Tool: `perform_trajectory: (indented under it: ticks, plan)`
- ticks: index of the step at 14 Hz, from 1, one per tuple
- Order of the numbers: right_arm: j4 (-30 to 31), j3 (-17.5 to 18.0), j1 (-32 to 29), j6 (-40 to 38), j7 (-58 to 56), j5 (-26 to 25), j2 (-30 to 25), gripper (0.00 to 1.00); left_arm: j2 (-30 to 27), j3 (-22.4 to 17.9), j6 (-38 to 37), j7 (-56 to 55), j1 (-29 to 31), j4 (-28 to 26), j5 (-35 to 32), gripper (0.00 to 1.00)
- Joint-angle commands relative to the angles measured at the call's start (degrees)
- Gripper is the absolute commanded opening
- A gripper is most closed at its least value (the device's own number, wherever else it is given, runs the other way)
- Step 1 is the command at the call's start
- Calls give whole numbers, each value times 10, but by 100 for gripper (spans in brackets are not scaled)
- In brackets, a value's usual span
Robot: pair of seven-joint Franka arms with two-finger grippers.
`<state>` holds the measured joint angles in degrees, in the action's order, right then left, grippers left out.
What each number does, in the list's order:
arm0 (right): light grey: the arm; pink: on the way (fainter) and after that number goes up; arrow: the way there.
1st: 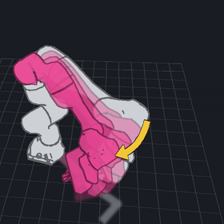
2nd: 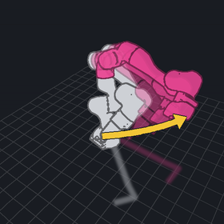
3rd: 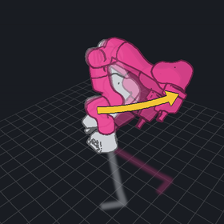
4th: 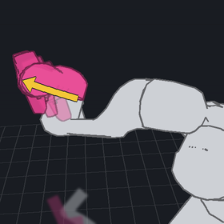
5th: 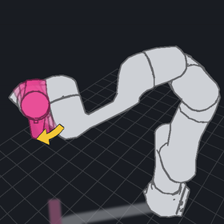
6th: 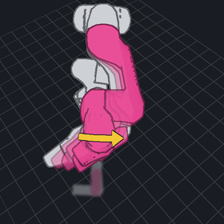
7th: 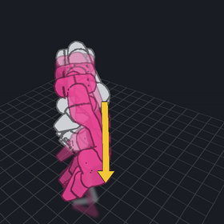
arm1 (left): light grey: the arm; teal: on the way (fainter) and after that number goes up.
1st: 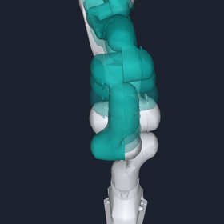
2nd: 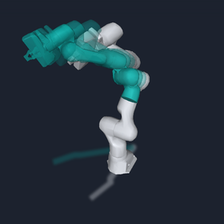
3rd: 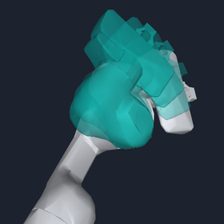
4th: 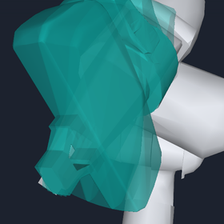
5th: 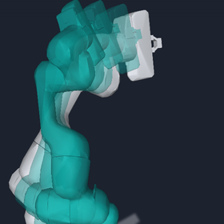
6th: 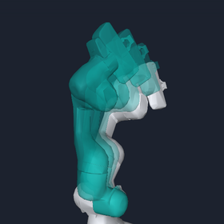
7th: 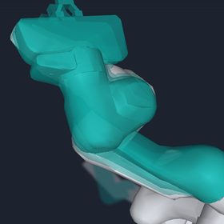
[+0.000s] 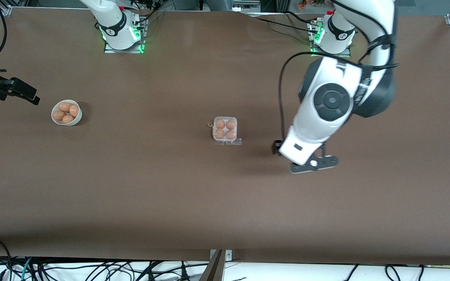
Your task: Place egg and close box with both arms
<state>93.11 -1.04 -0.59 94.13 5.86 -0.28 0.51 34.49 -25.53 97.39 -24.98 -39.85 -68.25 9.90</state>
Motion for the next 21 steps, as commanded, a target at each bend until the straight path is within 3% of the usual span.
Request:
perform_trajectory:
  ticks: [1, 6, 12, 16, 19, 21]
  plan:
    - [-6, 7, -9, -1, -5, 8, -1, 100, -16, -32, -27, 90, 13, 4, -24, 100]
    - [-6, 7, -8, -1, -5, 8, -1, 100, -41, -39, -38, 103, 74, 3, -25, 100]
    - [-6, 7, -8, -2, -5, 9, -1, 100, -117, 102, -40, 195, 276, -14, -63, 100]
    - [-6, 7, -8, -2, -5, 9, -1, 100, -186, 143, -54, 218, 325, -76, -64, 100]
    - [-6, 7, -8, -3, -5, 9, -1, 100, -225, 220, -57, 220, 386, -141, -64, 100]
    - [-6, 7, -8, -2, -5, 9, -1, 100, -258, 222, -56, 223, 388, -187, -64, 100]
